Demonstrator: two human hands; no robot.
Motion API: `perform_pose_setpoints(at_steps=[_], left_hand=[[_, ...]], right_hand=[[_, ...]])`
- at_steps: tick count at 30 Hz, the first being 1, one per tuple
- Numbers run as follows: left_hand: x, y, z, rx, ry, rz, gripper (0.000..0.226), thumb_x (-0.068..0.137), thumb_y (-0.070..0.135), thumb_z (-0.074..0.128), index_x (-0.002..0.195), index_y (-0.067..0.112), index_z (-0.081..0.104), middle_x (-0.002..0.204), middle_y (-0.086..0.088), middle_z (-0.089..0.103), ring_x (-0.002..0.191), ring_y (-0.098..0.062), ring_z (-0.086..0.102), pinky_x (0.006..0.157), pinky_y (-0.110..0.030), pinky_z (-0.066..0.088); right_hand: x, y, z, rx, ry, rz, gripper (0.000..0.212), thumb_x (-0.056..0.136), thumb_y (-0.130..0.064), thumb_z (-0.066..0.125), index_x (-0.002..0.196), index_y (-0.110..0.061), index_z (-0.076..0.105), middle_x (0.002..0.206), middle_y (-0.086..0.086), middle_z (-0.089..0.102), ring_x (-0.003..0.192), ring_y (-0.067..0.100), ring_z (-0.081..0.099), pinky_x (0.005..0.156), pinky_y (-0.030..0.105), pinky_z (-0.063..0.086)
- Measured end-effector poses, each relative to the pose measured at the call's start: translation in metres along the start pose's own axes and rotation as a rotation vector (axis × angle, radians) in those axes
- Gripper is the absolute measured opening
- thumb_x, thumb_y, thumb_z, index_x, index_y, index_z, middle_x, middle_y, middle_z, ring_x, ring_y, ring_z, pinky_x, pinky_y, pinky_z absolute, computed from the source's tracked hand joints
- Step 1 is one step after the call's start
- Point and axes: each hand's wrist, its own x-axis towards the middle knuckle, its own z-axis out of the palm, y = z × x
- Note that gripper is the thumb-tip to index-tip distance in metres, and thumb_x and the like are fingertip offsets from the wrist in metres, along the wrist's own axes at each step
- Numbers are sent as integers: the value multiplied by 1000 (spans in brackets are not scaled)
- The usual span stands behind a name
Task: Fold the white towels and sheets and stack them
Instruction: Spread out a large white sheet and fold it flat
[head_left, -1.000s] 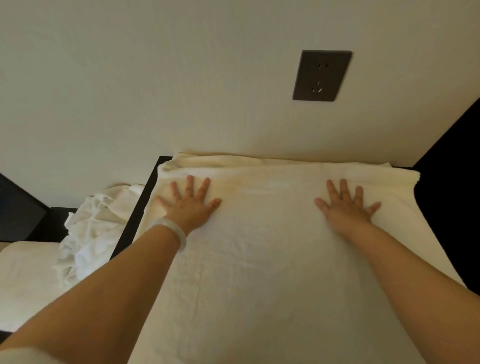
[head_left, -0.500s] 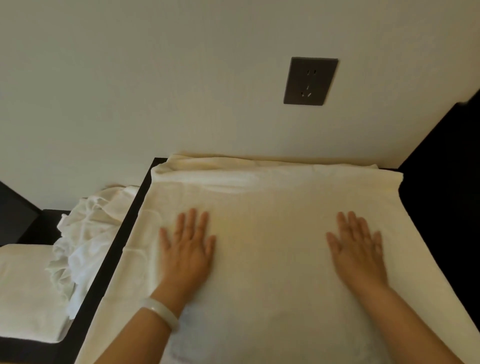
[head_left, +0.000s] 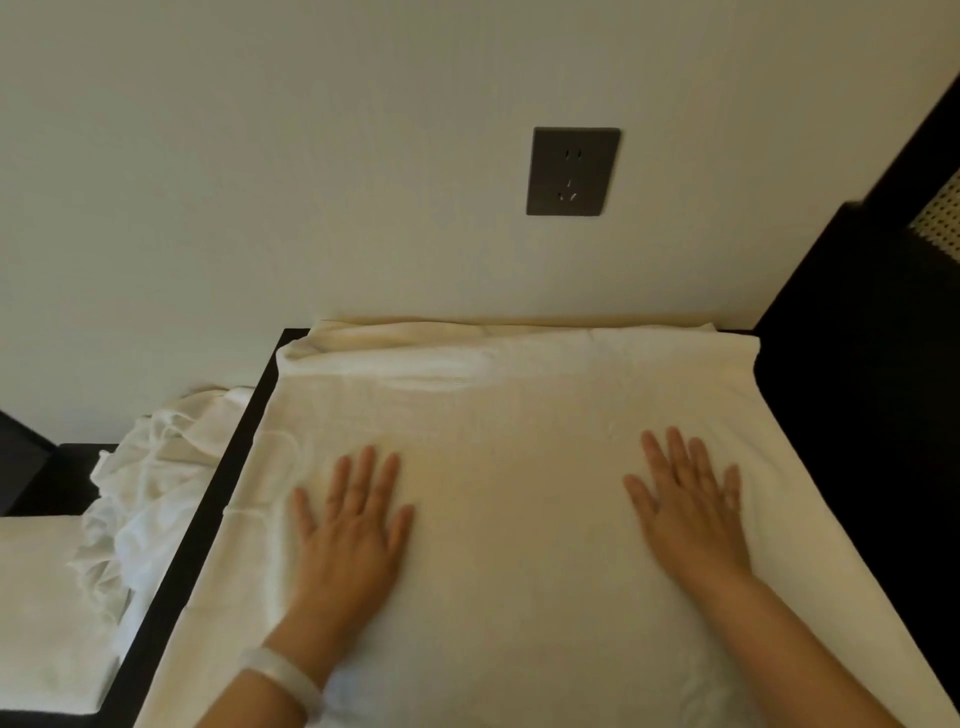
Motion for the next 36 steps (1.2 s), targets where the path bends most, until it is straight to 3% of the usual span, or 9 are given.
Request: perform_pose_setpoints(at_steps=[3,9,15,19,22,25,30,33,36], left_hand=[[2,-2,-5,-14,-55,-49,63,94,63,0,147,39,-26,161,11,-24,148,-17,-23,118,-59,-7],[-32,-20,7,7,-82,-88,71,75,76,-19,140,51,-35,152,18,-39,147,-27,-28,115,-65,-6],[0,-23,9,28,-36,-74,70,78,76,-17,140,49,-36,155,14,-35,146,-27,-28,113,-69,-5],[44,-24,6,28,-49,-71,67,84,77,-9,142,51,-30,160,13,-24,149,-29,-20,111,-72,-2],[86,-20,-6,-5,-88,-73,67,90,74,5,149,49,-15,162,13,-19,149,-31,-18,109,-75,-2],[107,-14,-24,-6,-191,-77,67,94,69,9,152,44,-15,162,10,-23,149,-32,-20,110,-74,-3],[50,24,-11,-11,28,91,72,85,72,-8,151,42,-16,159,11,-25,149,-25,-20,112,-65,-10],[-1,43,14,44,-10,234,68,85,72,-9,147,46,-20,159,10,-24,149,-25,-20,115,-64,-10],[-6,26,14,67,4,162,66,89,68,-7,149,45,-21,161,11,-22,149,-20,-20,117,-59,-9]], right_hand=[[0,-4,-14,37,-79,12,66,98,-64,13,156,-40,-8,165,-7,-15,151,22,-18,118,58,-9],[-48,8,12,-50,-114,-51,73,75,-75,-15,143,-52,-31,157,-17,-31,149,25,-23,115,64,-8],[-17,2,17,-26,-44,-19,69,78,-72,-16,140,-48,-36,153,-14,-35,149,26,-24,113,67,-10],[24,-5,12,-17,-91,-21,70,82,-73,-12,146,-48,-27,161,-12,-25,149,25,-22,112,68,-13],[68,-15,-3,10,-155,-21,66,93,-70,4,152,-47,-15,162,-12,-22,150,26,-21,111,70,-11],[92,-31,-30,69,-279,-10,66,98,-66,16,155,-42,-8,164,-9,-19,151,28,-17,113,70,-5],[18,-69,-10,33,-28,-201,72,93,-67,10,156,-37,-5,165,-9,-13,151,24,-15,115,62,-13],[-42,-84,20,-19,-12,-359,71,93,-66,9,157,-37,0,164,-9,-9,153,23,-9,116,57,-12],[-42,-60,23,1,47,-316,70,94,-59,4,158,-32,5,165,-6,-1,153,18,-2,122,45,-9]])
